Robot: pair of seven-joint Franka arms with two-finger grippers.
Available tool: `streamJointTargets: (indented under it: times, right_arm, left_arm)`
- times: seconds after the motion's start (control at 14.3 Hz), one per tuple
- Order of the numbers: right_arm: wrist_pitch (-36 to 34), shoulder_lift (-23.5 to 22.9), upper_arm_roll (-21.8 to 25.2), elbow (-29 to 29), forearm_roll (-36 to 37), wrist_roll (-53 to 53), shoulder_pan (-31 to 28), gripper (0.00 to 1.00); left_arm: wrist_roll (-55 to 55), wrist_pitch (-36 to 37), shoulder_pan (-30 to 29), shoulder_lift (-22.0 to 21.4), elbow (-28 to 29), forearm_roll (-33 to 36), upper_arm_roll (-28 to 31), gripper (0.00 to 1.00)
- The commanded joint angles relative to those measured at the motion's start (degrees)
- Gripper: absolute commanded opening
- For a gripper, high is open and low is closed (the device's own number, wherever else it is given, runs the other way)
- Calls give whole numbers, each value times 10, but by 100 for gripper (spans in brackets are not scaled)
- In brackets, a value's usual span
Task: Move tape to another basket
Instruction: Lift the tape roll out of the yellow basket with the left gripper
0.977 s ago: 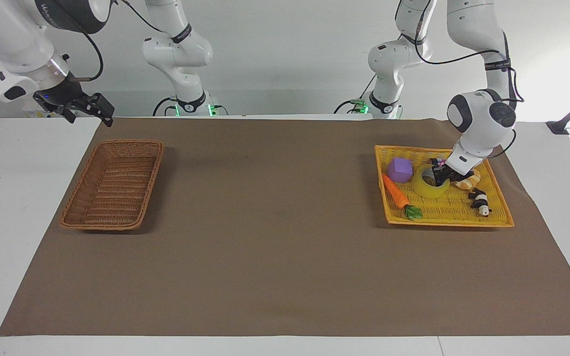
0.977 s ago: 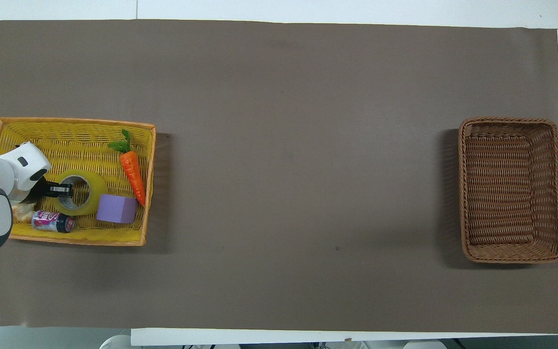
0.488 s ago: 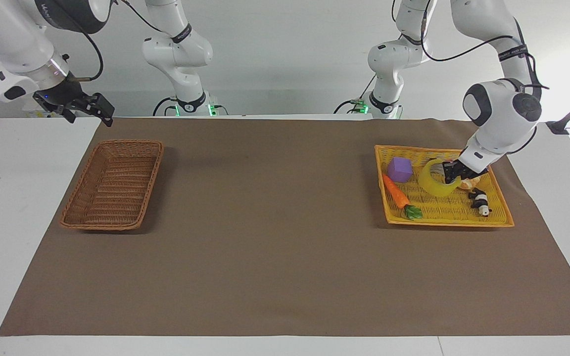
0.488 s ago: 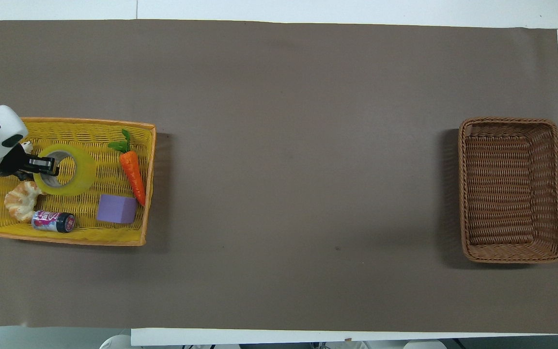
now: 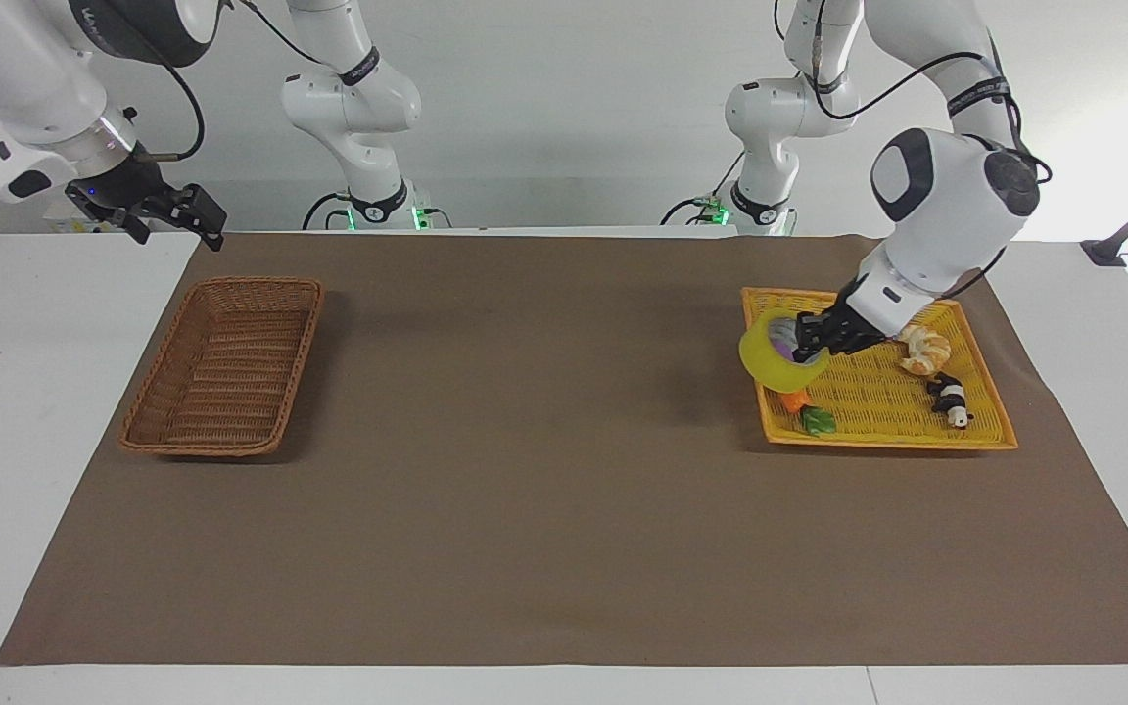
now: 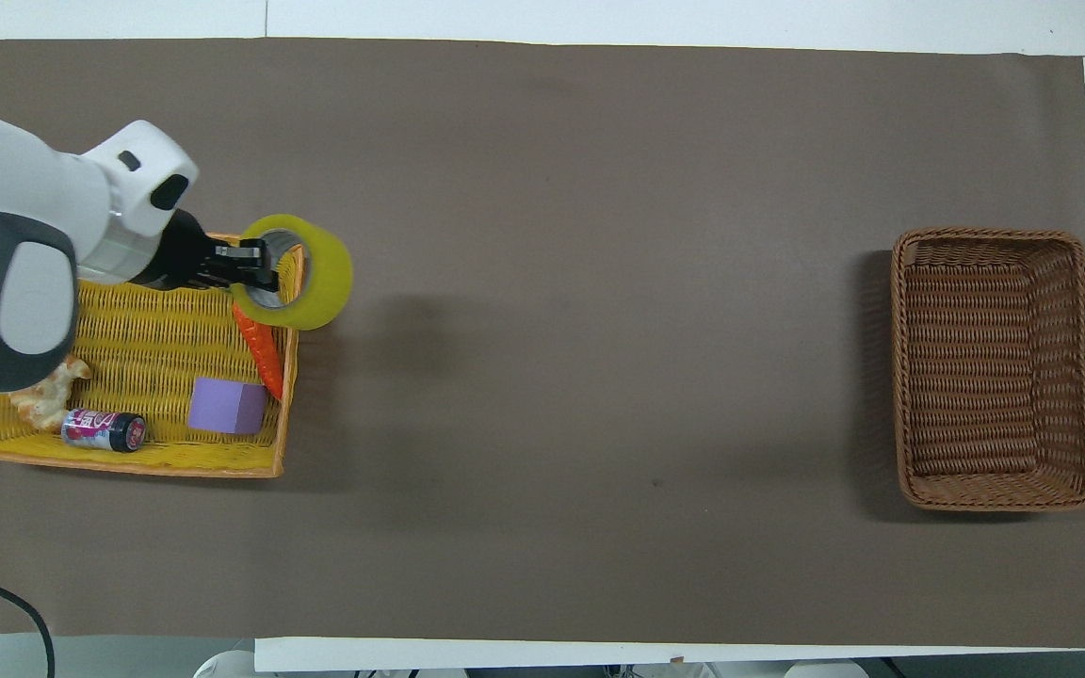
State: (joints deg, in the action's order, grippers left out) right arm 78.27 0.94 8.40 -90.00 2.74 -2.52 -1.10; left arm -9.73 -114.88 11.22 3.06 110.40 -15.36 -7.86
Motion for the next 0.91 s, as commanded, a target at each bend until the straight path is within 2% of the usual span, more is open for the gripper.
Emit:
streamJointTargets:
  times: [0.0,0.21,0.28,0.35,0.42,0.63,0.84]
  right_arm:
    - [-3,13,-4,-13,4,-10,-4,100]
    - [-2,13,-5,-12,4,-13,-4,100]
    - [-3,13,-7,-13,0,-48,-3,100]
    - [-2,13,-7,-17,-32,-128,-3,100]
    - [5,18,-4,-31,-86,-175,-11,100]
    - [77,42,-5,-100,-228,-164,-7,100]
    - [137,43,-6,-198,-431,-153,-5,100]
  left_arm:
    - [-58,-32,60,8,-15,-8,9,0]
    - [-79,-30,90,7,-12,-9,8,0]
    - [-89,-31,96,7,-12,-9,9,0]
    - [-94,-33,100,7,-13,-8,9,0]
    - [-94,-36,101,7,-13,-9,9,0]
    - [-94,-34,101,7,-13,-8,9,0]
    - [-101,-37,106,8,-16,-9,8,0]
